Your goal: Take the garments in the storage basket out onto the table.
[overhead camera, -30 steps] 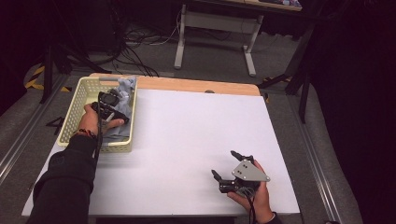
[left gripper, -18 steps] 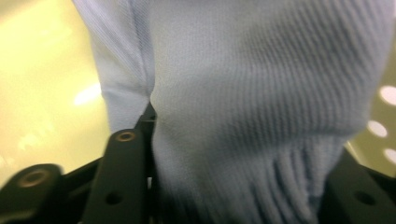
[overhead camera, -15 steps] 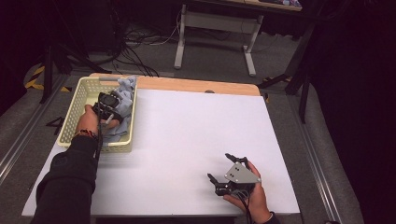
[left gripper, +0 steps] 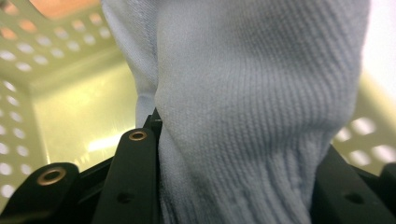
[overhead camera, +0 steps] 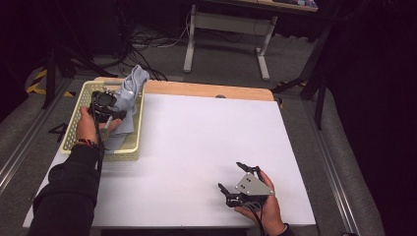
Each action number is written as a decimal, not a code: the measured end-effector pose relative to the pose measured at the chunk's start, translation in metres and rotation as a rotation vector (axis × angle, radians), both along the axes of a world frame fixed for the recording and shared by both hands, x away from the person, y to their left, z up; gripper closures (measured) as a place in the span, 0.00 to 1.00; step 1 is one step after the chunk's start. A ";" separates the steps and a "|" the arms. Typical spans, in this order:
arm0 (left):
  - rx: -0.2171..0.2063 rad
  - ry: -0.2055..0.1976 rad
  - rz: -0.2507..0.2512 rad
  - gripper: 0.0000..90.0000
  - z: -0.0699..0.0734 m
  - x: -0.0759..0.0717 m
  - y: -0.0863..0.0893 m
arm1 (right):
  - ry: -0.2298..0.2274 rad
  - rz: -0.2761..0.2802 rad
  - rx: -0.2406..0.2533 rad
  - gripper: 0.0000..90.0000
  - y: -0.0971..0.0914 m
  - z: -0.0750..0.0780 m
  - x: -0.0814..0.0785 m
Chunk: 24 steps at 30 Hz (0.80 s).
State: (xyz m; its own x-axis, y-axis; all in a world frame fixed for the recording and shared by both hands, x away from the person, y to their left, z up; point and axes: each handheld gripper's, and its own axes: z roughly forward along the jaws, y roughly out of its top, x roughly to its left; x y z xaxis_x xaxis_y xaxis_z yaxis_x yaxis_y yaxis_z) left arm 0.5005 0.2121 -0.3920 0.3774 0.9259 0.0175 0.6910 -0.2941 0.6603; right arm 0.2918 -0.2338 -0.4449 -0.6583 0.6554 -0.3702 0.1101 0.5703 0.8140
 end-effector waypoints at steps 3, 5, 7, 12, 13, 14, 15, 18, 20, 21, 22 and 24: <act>-0.082 -0.091 0.015 0.68 0.011 -0.012 -0.001 | -0.001 -0.007 -0.008 0.15 0.001 -0.001 0.001; -0.105 -0.113 0.021 0.68 0.014 -0.015 -0.001 | 0.000 -0.007 -0.009 0.15 0.001 -0.001 0.000; -0.135 -0.155 0.016 0.68 0.018 -0.021 -0.003 | -0.002 -0.006 -0.016 0.15 0.002 -0.001 0.000; -0.183 -0.235 0.003 0.68 0.029 -0.032 -0.008 | -0.004 -0.015 -0.017 0.15 0.001 -0.001 0.001; -0.192 -0.249 -0.003 0.68 0.031 -0.034 -0.009 | -0.002 -0.016 -0.015 0.15 0.001 -0.001 0.001; -0.204 -0.260 -0.011 0.68 0.034 -0.037 -0.011 | -0.002 -0.017 -0.013 0.15 0.001 -0.001 0.001; -0.207 -0.269 -0.019 0.68 0.036 -0.039 -0.012 | -0.004 -0.024 -0.014 0.15 0.000 -0.001 0.001; -0.225 -0.288 -0.037 0.68 0.042 -0.045 -0.016 | -0.002 -0.022 -0.010 0.15 0.000 -0.001 0.001; -0.244 -0.309 -0.051 0.68 0.047 -0.052 -0.020 | 0.005 -0.024 -0.012 0.15 0.000 -0.001 0.001; -0.258 -0.316 -0.058 0.68 0.049 -0.055 -0.023 | 0.006 -0.025 -0.009 0.15 0.000 -0.001 0.001; -0.268 -0.324 -0.066 0.68 0.051 -0.058 -0.025 | 0.008 -0.029 0.003 0.15 0.000 0.000 0.001; -0.290 -0.340 -0.092 0.68 0.055 -0.064 -0.033 | 0.002 -0.031 0.015 0.15 -0.001 0.000 0.001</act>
State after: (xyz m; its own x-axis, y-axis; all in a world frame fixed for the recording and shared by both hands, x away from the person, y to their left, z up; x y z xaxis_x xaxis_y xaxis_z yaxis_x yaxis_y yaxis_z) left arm 0.4360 0.1794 -0.3367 0.4760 0.8737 -0.1003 0.4006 -0.1138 0.9092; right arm 0.2932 -0.2351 -0.4445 -0.6379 0.6812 -0.3591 0.1292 0.5544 0.8222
